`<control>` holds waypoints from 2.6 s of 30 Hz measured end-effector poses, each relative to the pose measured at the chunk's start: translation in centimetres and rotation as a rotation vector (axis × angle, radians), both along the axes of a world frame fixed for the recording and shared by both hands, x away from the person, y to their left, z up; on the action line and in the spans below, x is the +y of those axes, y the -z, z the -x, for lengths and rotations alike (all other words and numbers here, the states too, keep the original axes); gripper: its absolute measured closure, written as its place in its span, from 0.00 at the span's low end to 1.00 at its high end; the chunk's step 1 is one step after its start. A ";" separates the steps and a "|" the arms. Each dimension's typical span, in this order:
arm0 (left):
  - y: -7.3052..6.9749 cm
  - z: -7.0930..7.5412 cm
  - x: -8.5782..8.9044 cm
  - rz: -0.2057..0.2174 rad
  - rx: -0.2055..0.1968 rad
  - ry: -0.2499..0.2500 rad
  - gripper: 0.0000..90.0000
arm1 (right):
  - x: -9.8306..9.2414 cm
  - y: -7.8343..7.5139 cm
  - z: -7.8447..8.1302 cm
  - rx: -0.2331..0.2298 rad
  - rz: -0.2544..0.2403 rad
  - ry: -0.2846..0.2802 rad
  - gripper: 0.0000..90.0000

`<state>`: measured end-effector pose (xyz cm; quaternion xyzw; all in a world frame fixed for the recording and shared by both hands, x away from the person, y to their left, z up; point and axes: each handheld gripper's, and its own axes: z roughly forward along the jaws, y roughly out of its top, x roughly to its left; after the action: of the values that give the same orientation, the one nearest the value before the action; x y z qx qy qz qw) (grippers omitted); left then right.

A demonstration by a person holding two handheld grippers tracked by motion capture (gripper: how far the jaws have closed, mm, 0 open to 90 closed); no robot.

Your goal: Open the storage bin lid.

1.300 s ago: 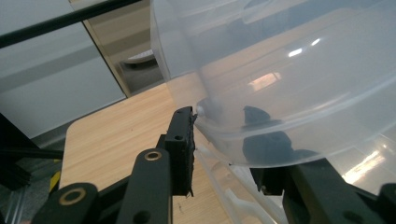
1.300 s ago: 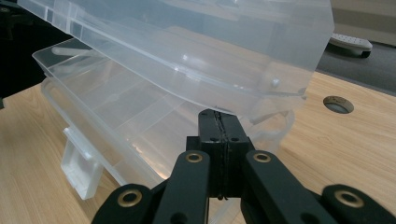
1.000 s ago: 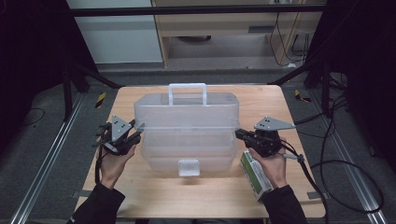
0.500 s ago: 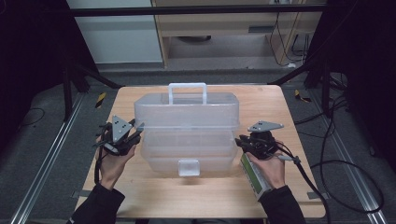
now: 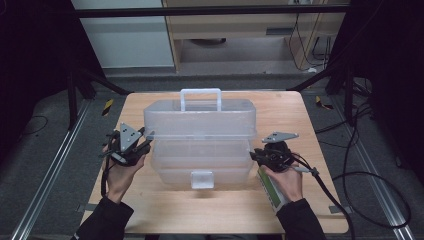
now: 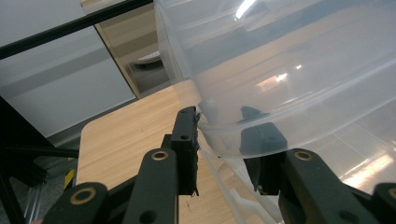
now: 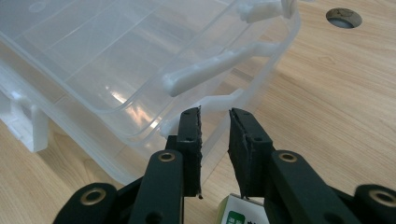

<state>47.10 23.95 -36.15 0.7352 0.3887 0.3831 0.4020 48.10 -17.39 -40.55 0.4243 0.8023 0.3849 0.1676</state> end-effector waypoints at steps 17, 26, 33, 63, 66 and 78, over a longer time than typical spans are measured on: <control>-1.1 -1.1 0.3 0.030 0.011 -0.002 0.76 | 0.5 0.2 -0.1 0.008 0.012 0.010 0.87; -1.5 -1.7 0.4 0.036 0.015 -0.010 0.78 | 0.5 0.2 -0.1 0.013 0.003 0.013 0.87; -1.8 -2.3 0.4 0.040 0.017 -0.018 0.80 | 0.5 0.3 -0.1 0.019 -0.011 0.014 0.87; -4.1 -5.4 0.0 0.032 0.008 -0.054 0.84 | 0.4 0.3 -0.1 0.023 -0.017 0.017 0.87; -4.3 -5.9 0.1 0.053 0.018 -0.048 0.84 | 0.5 0.3 -0.1 0.018 -0.007 0.017 0.87; -4.7 -6.8 0.1 0.073 0.014 -0.046 0.84 | 0.5 0.3 -0.1 0.016 -0.006 0.017 0.87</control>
<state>53.95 24.09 -31.44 0.7135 0.4219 0.3726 0.4172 48.15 -16.86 -40.86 0.4348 0.7986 0.3827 0.1633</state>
